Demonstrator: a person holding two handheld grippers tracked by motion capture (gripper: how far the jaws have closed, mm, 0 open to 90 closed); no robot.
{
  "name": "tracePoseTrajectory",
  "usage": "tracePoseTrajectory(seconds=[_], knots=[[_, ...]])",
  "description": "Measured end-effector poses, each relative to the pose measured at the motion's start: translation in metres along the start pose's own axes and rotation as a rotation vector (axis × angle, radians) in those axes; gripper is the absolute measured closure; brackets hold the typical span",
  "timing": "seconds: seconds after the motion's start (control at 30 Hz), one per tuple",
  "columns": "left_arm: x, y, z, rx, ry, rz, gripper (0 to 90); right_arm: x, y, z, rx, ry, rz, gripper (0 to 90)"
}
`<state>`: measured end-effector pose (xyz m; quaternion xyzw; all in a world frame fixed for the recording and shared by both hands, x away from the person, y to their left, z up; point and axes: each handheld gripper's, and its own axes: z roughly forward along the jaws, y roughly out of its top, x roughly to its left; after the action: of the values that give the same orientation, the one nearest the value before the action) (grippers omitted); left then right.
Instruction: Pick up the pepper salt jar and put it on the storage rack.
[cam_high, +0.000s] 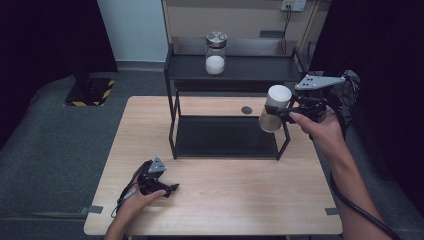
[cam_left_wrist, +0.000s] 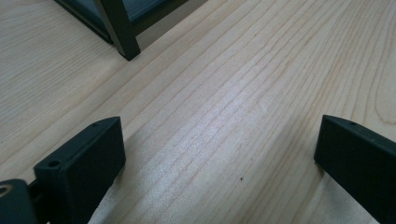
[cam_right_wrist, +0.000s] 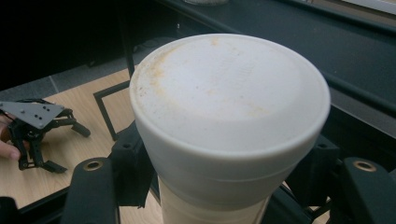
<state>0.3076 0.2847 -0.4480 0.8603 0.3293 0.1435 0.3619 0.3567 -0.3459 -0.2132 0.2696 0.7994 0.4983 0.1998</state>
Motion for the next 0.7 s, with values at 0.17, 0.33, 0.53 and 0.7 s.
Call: tracePoseTrajectory(seconds=[0.17,0.33,0.53,0.7], knots=[[0.000,0.000,0.000,0.000,0.000,0.000,0.7,-0.002,0.009,-0.004,0.004,0.002,-0.001,35.4],[0.000,0.000,0.000,0.000,0.000,0.000,0.7,-0.003,0.018,-0.008,0.005,-0.001,0.002,35.4],[0.000,0.000,0.000,0.000,0.000,0.000,0.7,-0.003,0.026,-0.011,0.007,-0.006,-0.004,35.5],[0.000,0.000,0.000,0.000,0.000,-0.001,0.7,-0.005,0.036,-0.014,0.011,-0.006,-0.002,35.5]])
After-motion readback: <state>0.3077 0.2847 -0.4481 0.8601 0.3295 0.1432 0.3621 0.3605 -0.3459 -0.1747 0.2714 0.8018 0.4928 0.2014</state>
